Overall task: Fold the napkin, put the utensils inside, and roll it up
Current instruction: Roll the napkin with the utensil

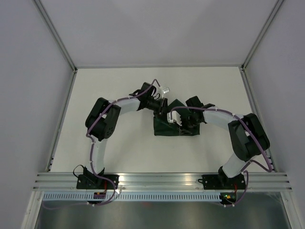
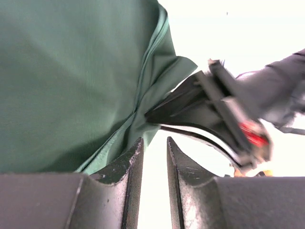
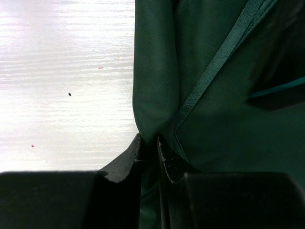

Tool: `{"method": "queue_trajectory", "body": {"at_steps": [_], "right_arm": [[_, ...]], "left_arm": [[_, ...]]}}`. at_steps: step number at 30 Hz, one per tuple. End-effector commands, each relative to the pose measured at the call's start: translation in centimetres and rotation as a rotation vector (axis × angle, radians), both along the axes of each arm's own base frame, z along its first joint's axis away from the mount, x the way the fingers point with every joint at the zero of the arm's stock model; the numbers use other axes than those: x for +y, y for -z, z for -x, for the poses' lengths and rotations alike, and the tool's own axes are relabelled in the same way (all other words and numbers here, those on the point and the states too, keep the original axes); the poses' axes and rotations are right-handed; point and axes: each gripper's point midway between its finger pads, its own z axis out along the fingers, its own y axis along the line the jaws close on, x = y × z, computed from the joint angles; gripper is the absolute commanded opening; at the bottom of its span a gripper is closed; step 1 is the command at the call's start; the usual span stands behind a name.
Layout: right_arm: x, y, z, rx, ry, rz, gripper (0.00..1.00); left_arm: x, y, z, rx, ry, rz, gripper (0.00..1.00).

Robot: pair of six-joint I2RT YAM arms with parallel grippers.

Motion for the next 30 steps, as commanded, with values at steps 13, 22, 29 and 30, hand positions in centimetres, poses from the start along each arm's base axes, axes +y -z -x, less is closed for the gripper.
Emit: {"method": "queue_trajectory", "body": {"at_steps": [13,22,29,30], "right_arm": [[-3.6,3.6,3.7,0.608,0.027,0.017,0.01],[-3.6,4.4,2.4,0.656,0.09,0.024,0.0],[-3.6,4.9,1.5,0.679,0.134,0.03,0.01],[-3.5,4.9,1.4,0.679,0.135,0.028,0.0]], "left_arm": [[5.8,-10.4,-4.9,-0.596,-0.491,0.051,0.32],[4.7,-7.6,-0.9,-1.042,-0.343,-0.228,0.35],[0.7,-5.1,3.9,-1.235,-0.086,-0.298,0.33],[0.4,-4.7,4.3,-1.242,-0.062,-0.303,0.34]]}}
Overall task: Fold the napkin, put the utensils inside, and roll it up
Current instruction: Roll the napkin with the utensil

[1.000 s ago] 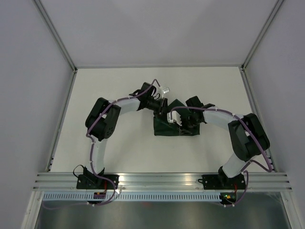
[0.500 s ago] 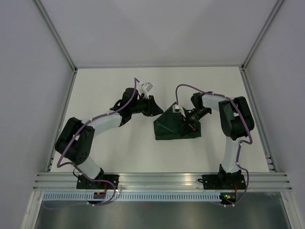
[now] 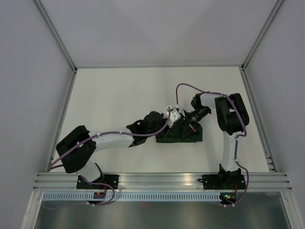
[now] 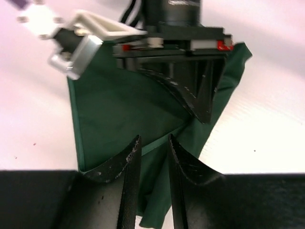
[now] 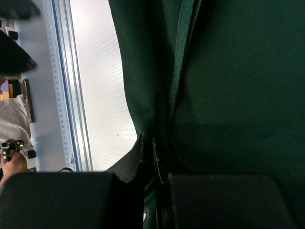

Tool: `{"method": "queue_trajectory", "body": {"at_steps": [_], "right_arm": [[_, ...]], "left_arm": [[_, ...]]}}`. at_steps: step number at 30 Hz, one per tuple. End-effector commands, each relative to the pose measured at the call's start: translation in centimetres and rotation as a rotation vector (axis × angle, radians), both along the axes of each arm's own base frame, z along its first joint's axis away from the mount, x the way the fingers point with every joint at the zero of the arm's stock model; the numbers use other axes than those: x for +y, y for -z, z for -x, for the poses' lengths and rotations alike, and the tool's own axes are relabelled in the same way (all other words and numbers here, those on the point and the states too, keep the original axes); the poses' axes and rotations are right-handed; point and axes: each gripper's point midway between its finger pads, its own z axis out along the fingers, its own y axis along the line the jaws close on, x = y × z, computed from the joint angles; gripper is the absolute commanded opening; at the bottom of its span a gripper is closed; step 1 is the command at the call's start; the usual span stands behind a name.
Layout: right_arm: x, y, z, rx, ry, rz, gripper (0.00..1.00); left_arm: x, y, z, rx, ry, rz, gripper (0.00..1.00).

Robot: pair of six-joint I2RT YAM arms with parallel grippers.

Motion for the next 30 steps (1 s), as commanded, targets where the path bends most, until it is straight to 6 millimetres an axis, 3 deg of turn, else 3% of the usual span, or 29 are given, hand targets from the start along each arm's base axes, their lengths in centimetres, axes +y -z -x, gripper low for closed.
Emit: {"method": "queue_trajectory", "body": {"at_steps": [1,8,13,22,30], "right_arm": [[-2.2,4.6,-1.6,-0.113,-0.084,0.118,0.0],[-2.2,4.6,-1.8,-0.095,-0.071,0.11,0.01],[-2.2,4.6,-1.8,-0.091,-0.069,0.107,0.0],[-2.3,4.6,-1.8,-0.086,-0.067,0.103,0.0],[-2.3,4.5,-1.8,-0.081,-0.066,0.101,0.01]], "left_arm": [[-0.6,1.2,-0.1,-0.15,0.049,-0.134,0.34],[-3.5,4.3,3.8,-0.194,0.223,-0.256,0.36],[-4.8,6.2,5.3,-0.223,0.295,-0.301,0.39],[-5.1,7.9,3.3,-0.343,0.253,-0.389,0.4],[-4.4,10.2,4.0,-0.326,0.32,-0.459,0.4]]}}
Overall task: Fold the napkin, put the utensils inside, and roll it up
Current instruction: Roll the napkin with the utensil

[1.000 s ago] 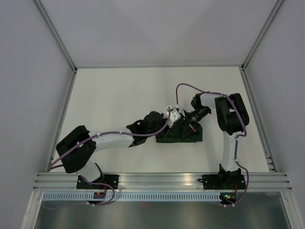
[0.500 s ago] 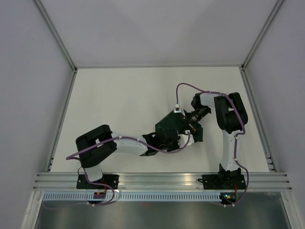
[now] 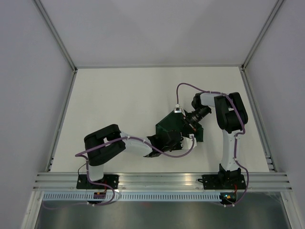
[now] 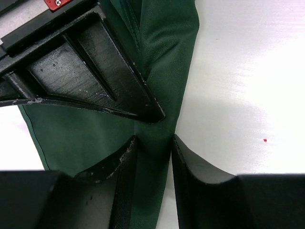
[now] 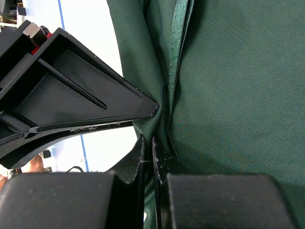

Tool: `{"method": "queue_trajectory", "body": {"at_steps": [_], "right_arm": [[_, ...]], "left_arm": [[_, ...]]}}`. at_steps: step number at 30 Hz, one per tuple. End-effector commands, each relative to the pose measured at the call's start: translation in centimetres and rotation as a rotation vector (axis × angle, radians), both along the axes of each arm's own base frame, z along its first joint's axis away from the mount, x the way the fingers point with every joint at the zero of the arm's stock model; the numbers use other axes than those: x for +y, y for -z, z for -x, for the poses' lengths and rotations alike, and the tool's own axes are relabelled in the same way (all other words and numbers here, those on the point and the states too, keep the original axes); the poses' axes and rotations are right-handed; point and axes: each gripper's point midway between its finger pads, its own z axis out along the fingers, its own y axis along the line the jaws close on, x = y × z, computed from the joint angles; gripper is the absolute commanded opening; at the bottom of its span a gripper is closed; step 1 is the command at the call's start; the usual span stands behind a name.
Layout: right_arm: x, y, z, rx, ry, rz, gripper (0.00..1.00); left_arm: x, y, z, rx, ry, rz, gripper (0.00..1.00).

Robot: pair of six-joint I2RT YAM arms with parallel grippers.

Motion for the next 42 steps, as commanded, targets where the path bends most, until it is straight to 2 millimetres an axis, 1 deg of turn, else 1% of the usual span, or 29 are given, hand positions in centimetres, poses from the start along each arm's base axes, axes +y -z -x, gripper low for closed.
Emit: {"method": "queue_trajectory", "body": {"at_steps": [1,4,7,8,9,10,12,13,14,16,19,20,22,23,25,26,28,29,30,31,32,33,34,35,37,38,39,41,42], "right_arm": [[-1.9,4.5,-2.0,-0.158,-0.097,0.079,0.0],[-1.9,4.5,-2.0,-0.157,-0.098,0.08,0.01],[-1.9,4.5,-2.0,-0.157,-0.098,0.08,0.01],[-1.9,4.5,-2.0,-0.154,-0.097,0.081,0.01],[-1.9,4.5,-2.0,-0.153,-0.096,0.081,0.0],[-1.9,4.5,-2.1,-0.156,-0.095,0.082,0.01],[-1.9,4.5,-2.1,-0.158,-0.098,0.083,0.0],[-1.9,4.5,-2.2,-0.16,-0.097,0.083,0.01],[-1.9,4.4,-2.2,-0.164,-0.097,0.082,0.01],[-1.9,4.1,-2.3,-0.171,-0.085,0.09,0.03],[-1.6,3.0,-3.5,-0.245,-0.051,0.08,0.16],[-1.5,2.1,-4.5,-0.286,-0.019,0.078,0.24],[-1.4,1.0,-5.4,-0.321,0.025,0.066,0.32],[-1.6,-0.1,-6.8,-0.383,0.061,0.054,0.37],[-1.8,-1.1,-7.7,-0.386,0.151,0.057,0.4],[-2.0,-2.5,-9.4,-0.458,0.207,0.027,0.43],[-2.4,-4.0,-10.1,-0.464,0.308,0.019,0.43],[-3.0,-4.7,-11.6,-0.513,0.365,-0.002,0.43],[-3.4,-5.2,-12.2,-0.532,0.405,-0.008,0.43],[-3.8,-5.2,-12.0,-0.498,0.469,0.0,0.44],[-4.7,-6.6,-13.2,-0.565,0.514,-0.021,0.44],[-4.8,-7.0,-13.3,-0.574,0.533,-0.03,0.44],[-5.9,-7.2,-13.2,-0.557,0.588,-0.025,0.44],[-6.8,-8.2,-13.9,-0.603,0.625,-0.033,0.44],[-7.5,-9.0,-14.0,-0.609,0.665,-0.044,0.45],[-8.2,-9.7,-14.0,-0.618,0.684,-0.05,0.45],[-8.3,-10.1,-13.8,-0.615,0.682,-0.07,0.45],[-9.0,-10.7,-13.2,-0.634,0.671,-0.069,0.43],[-9.1,-10.9,-12.9,-0.645,0.662,-0.07,0.43]], "left_arm": [[0.2,1.6,0.0,-0.025,0.043,-0.073,0.4],[0.4,2.2,0.2,-0.017,0.055,-0.098,0.36],[0.6,2.9,0.5,-0.002,0.07,-0.125,0.26],[0.6,3.1,0.6,0.005,0.075,-0.132,0.19],[0.5,3.2,0.6,0.01,0.077,-0.137,0.15],[0.7,3.4,0.8,0.019,0.082,-0.149,0.08],[0.4,3.2,1.1,0.038,0.098,-0.149,0.03],[0.2,3.2,1.3,0.053,0.103,-0.146,0.02],[0.5,3.7,1.8,0.089,0.116,-0.169,0.02],[0.1,3.5,2.1,0.121,0.12,-0.165,0.02],[0.1,3.7,2.4,0.167,0.12,-0.173,0.02],[0.0,3.8,2.9,0.2,0.137,-0.169,0.02],[-0.2,3.7,2.8,0.236,0.128,-0.155,0.02],[-0.2,3.7,3.0,0.253,0.131,-0.154,0.02],[-0.1,3.8,2.9,0.282,0.125,-0.158,0.02],[-0.4,3.8,3.2,0.302,0.136,-0.149,0.02],[0.0,4.0,3.4,0.353,0.134,-0.16,0.02],[0.0,4.0,3.3,0.371,0.13,-0.158,0.02],[-0.2,3.7,3.2,0.389,0.128,-0.15,0.02],[0.1,3.9,3.0,0.416,0.11,-0.151,0.02],[-0.2,3.6,3.1,0.444,0.121,-0.138,0.02],[-0.2,3.6,3.0,0.468,0.116,-0.134,0.02],[0.4,3.8,2.8,0.509,0.091,-0.146,0.02],[0.0,3.6,2.9,0.542,0.099,-0.135,0.02],[0.3,3.8,2.4,0.583,0.071,-0.133,0.02],[0.5,3.9,2.8,0.631,0.072,-0.142,0.02],[0.3,3.7,2.2,0.659,0.046,-0.13,0.02],[0.7,4.0,2.5,0.73,0.032,-0.147,0.02],[0.3,3.9,2.4,0.765,0.029,-0.138,0.02]]}}
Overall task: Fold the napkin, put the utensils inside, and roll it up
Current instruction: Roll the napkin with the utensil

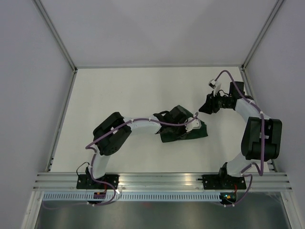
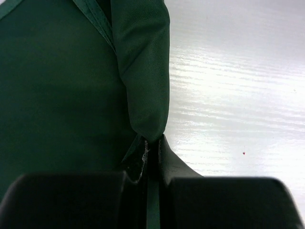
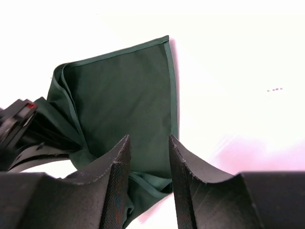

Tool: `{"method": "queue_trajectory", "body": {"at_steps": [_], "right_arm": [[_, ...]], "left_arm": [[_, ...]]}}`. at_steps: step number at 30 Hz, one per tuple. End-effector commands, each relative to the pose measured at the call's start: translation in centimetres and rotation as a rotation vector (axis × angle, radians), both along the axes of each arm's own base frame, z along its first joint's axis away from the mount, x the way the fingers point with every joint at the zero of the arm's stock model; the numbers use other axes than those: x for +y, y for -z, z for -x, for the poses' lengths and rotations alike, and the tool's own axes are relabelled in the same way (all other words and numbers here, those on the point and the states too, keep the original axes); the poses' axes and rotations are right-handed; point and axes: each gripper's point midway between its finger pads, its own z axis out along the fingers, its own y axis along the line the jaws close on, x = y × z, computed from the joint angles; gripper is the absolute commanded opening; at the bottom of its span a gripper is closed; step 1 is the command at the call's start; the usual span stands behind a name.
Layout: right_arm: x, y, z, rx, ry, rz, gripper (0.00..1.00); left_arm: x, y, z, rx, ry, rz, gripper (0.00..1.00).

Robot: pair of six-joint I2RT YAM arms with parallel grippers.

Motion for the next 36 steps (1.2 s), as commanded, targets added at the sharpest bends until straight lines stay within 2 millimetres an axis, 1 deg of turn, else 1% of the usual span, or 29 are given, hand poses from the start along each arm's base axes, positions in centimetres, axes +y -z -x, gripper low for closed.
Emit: {"method": "queue_trajectory", "body": {"at_steps": [1,2,3,4,5,6,7,8,9,10,11,12,13,15,16,17,18,19,21,22,24,27,30,33,36], "right_arm": [[0.2,-2.2,0.8,-0.084,-0.034,-0.033,0.43],[0.1,-2.8,1.1,-0.123,-0.042,-0.016,0.43],[0.1,-2.8,1.4,-0.136,-0.046,-0.002,0.43],[0.1,-2.2,2.3,-0.135,-0.052,0.007,0.43],[0.0,-2.7,2.8,-0.163,-0.058,0.024,0.43],[0.0,-2.6,3.3,-0.19,-0.076,0.044,0.43],[0.0,-1.9,4.1,-0.188,-0.083,0.054,0.43],[0.0,-2.3,4.6,-0.22,-0.096,0.074,0.43],[-0.1,-2.1,5.0,-0.248,-0.118,0.102,0.43],[0.0,-1.5,5.7,-0.251,-0.132,0.118,0.43],[0.3,-1.6,6.2,-0.283,-0.151,0.155,0.44],[0.5,-1.4,6.6,-0.297,-0.169,0.177,0.44],[0.9,-0.9,7.5,-0.32,-0.194,0.203,0.45],[2.1,-0.3,8.0,-0.368,-0.24,0.266,0.46],[3.6,0.2,9.0,-0.403,-0.3,0.281,0.5],[4.2,0.4,9.3,-0.418,-0.323,0.292,0.51],[4.5,1.0,9.7,-0.417,-0.337,0.315,0.53],[5.8,1.1,10.2,-0.433,-0.386,0.312,0.54],[6.5,1.9,10.4,-0.415,-0.425,0.332,0.55],[7.3,2.3,10.9,-0.412,-0.469,0.338,0.56],[8.0,3.0,11.3,-0.396,-0.512,0.354,0.56],[9.1,4.7,12.1,-0.383,-0.583,0.41,0.56],[9.5,5.9,12.8,-0.377,-0.614,0.445,0.56],[10.3,6.6,13.3,-0.375,-0.652,0.456,0.56],[10.4,7.3,13.5,-0.359,-0.669,0.471,0.55]], "left_arm": [[3.1,3.9,2.7,0.305,-0.049,-0.143,0.02],[3.5,3.9,3.3,0.364,-0.044,-0.154,0.02],[3.5,4.1,2.6,0.402,-0.061,-0.153,0.02],[3.6,4.1,2.6,0.435,-0.066,-0.157,0.02],[3.6,4.1,2.7,0.471,-0.063,-0.153,0.02],[3.5,3.7,2.6,0.5,-0.067,-0.154,0.02],[3.9,4.3,2.3,0.538,-0.083,-0.164,0.02],[3.9,4.2,2.3,0.571,-0.082,-0.159,0.02],[4.1,3.9,1.7,0.603,-0.104,-0.156,0.02],[4.1,4.1,1.8,0.634,-0.105,-0.155,0.02],[4.1,4.3,1.8,0.667,-0.108,-0.154,0.02],[4.4,4.4,1.5,0.688,-0.125,-0.152,0.02],[4.5,4.3,1.8,0.723,-0.121,-0.15,0.02],[4.9,4.7,1.5,0.752,-0.141,-0.151,0.02],[4.9,4.5,1.7,0.778,-0.132,-0.143,0.02],[5.0,4.7,1.7,0.794,-0.137,-0.144,0.02],[5.2,4.9,1.8,0.806,-0.143,-0.149,0.02],[5.3,5.0,1.8,0.819,-0.146,-0.154,0.02],[5.5,5.5,1.9,0.84,-0.151,-0.165,0.02],[5.5,5.4,2.1,0.859,-0.15,-0.166,0.02],[5.5,5.6,2.1,0.886,-0.151,-0.168,0.02],[5.6,5.7,2.4,0.921,-0.147,-0.169,0.02],[5.8,5.9,2.4,0.932,-0.147,-0.173,0.02],[5.8,5.9,2.4,0.944,-0.149,-0.174,0.02],[5.9,6.1,2.4,0.952,-0.151,-0.174,0.02]]}}
